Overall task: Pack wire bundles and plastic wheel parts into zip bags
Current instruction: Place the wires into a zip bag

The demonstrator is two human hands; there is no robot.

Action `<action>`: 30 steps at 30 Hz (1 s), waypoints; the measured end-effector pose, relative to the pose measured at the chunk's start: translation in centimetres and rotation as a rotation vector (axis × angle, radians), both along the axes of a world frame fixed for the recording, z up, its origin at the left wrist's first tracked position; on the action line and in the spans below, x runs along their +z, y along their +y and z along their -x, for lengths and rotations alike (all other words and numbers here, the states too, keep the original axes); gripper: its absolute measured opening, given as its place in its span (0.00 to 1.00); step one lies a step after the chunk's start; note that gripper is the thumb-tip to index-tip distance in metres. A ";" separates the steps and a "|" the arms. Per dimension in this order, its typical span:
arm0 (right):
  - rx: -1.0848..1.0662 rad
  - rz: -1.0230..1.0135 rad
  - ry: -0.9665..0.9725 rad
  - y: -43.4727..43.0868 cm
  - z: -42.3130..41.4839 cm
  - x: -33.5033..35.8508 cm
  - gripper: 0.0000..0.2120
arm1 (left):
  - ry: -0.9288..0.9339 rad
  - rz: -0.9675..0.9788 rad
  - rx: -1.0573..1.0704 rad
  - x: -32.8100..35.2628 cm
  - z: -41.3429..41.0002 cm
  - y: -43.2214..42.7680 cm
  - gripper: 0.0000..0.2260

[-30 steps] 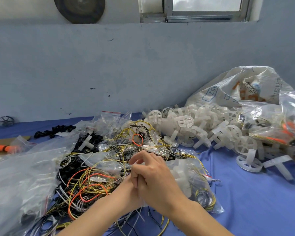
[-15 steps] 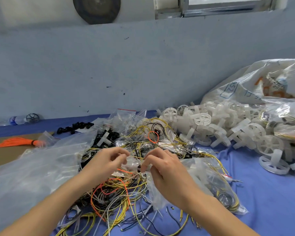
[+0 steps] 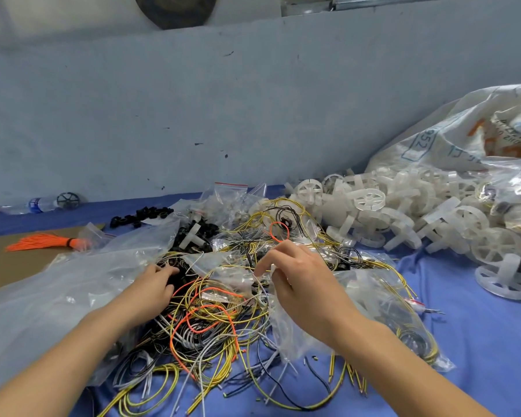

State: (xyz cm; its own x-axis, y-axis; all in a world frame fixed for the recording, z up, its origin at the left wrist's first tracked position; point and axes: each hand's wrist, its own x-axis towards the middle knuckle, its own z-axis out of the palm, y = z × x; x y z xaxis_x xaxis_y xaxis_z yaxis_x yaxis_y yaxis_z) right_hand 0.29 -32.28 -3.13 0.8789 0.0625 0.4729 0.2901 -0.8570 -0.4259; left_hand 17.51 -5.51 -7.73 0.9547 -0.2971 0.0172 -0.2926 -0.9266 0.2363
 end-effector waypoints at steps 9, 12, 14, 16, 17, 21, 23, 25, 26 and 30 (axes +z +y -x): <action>0.236 0.262 0.088 2.3 1.4 -1.7 0.16 | -0.083 -0.169 0.018 -0.7 -0.6 -0.5 0.19; 0.249 0.300 0.133 2.7 1.6 -2.5 0.14 | -0.121 -0.153 0.018 -0.9 -0.4 -0.5 0.17; 0.244 0.318 0.143 2.7 1.7 -2.6 0.14 | -0.134 -0.134 0.014 -0.9 -0.3 -0.4 0.16; 0.233 0.329 0.137 2.6 1.7 -2.5 0.14 | -0.144 -0.104 0.013 -0.9 -0.2 -0.5 0.14; 0.226 0.329 0.131 2.5 1.7 -2.5 0.14 | -0.146 -0.092 0.015 -0.9 -0.1 -0.5 0.13; 0.207 0.336 0.098 2.2 1.8 -2.5 0.14 | -0.157 -0.087 0.011 -0.9 0.1 -0.3 0.10; 0.185 0.349 0.083 2.0 1.9 -2.6 0.13 | -0.170 -0.066 0.001 -0.9 0.2 0.0 0.10; 0.154 0.371 0.061 1.7 2.1 -2.5 0.12 | -0.205 0.000 0.002 -0.9 0.3 0.2 0.10; 0.140 0.382 0.041 1.5 2.2 -2.5 0.11 | -0.230 0.048 0.018 -0.9 0.5 0.2 0.10; 0.081 0.377 -0.075 0.8 2.8 -1.7 0.16 | -0.365 0.270 0.141 1.1 2.1 -1.0 0.10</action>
State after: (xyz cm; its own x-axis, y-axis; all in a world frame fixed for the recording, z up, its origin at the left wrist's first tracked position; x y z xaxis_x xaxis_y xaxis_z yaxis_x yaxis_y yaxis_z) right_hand -2.48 -31.52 -4.84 0.8281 0.3114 0.4661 0.3811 -0.9225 -0.0608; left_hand 15.43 -6.47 -6.58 0.9027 -0.1042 0.4176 -0.2772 -0.8829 0.3789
